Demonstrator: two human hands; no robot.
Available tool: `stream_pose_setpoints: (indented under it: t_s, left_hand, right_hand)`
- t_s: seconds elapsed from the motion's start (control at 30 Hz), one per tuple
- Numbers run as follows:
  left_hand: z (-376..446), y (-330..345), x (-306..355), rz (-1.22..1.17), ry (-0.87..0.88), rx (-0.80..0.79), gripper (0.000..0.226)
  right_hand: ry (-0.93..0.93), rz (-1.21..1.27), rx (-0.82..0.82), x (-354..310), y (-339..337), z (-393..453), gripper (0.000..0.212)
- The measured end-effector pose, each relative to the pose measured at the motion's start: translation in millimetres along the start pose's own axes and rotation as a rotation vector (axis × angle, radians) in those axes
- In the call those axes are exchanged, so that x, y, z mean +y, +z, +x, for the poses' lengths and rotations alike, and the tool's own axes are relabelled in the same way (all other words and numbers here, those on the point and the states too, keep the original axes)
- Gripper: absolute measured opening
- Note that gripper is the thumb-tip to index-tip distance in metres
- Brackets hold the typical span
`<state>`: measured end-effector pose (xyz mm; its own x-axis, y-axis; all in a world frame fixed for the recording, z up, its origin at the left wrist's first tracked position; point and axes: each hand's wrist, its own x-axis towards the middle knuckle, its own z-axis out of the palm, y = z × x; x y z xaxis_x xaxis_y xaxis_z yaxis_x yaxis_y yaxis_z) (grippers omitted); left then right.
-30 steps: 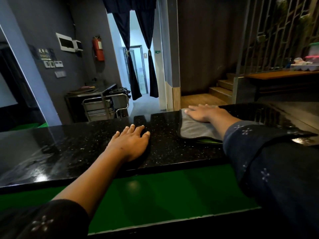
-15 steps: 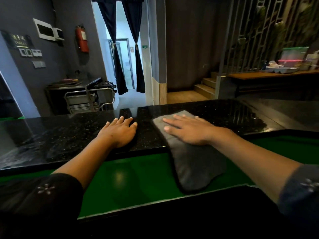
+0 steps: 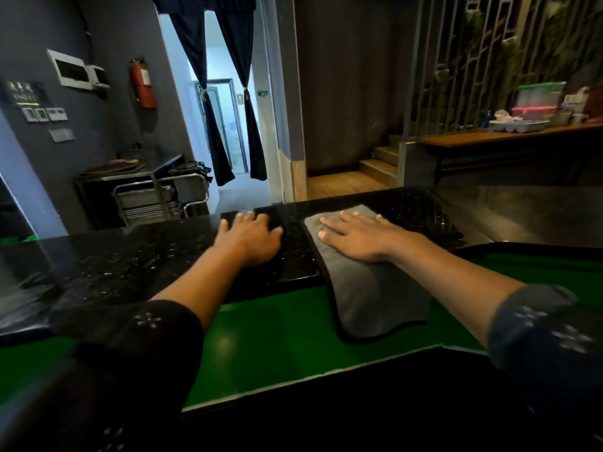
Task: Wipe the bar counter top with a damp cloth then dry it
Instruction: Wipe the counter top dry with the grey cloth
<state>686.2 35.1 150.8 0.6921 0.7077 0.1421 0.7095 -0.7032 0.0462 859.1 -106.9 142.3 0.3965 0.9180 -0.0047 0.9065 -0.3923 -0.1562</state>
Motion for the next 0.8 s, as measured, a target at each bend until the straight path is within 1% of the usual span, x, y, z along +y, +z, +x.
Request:
stream_pose_setpoints:
  t_s: [0.07, 0.13, 0.23, 0.37, 0.53, 0.63, 0.7, 0.8]
  left_hand:
    - [7.3, 6.5, 38.7, -0.125, 0.059, -0.018, 0.064]
    - [14.7, 15.5, 63.8, -0.175, 0.077, -0.04, 0.069]
    - [23.4, 22.7, 72.1, -0.152, 0.056, -0.105, 0.071]
    - [24.8, 28.3, 69.4, -0.124, 0.069, -0.116, 0.071]
    - [28.5, 29.8, 70.3, -0.106, 0.052, -0.093, 0.071]
    - [28.5, 28.9, 72.1, -0.113, 0.037, -0.098, 0.07]
    - [28.2, 28.1, 72.2, -0.116, 0.029, -0.098, 0.069]
    - [27.2, 28.3, 73.6, -0.098, 0.024, -0.1, 0.068]
  right_hand:
    - [-0.007, -0.015, 0.004, 25.6, -0.6, -12.5, 0.062]
    - [0.062, -0.021, 0.011, 61.8, -7.3, -18.2, 0.062]
    - [0.178, -0.018, 0.024, 109.2, -15.5, -6.7, 0.065]
    - [0.249, 0.0, 0.025, 130.5, -18.7, 29.7, 0.066]
    - [0.318, 0.002, 0.005, 126.4, -24.8, 66.2, 0.067]
    - [0.369, -0.025, 0.032, 116.2, -25.2, 74.7, 0.069]
    - [0.326, -0.029, 0.036, 95.6, -24.0, 75.0, 0.066]
    - [0.155, -0.031, 0.001, 52.3, -18.3, 77.1, 0.063]
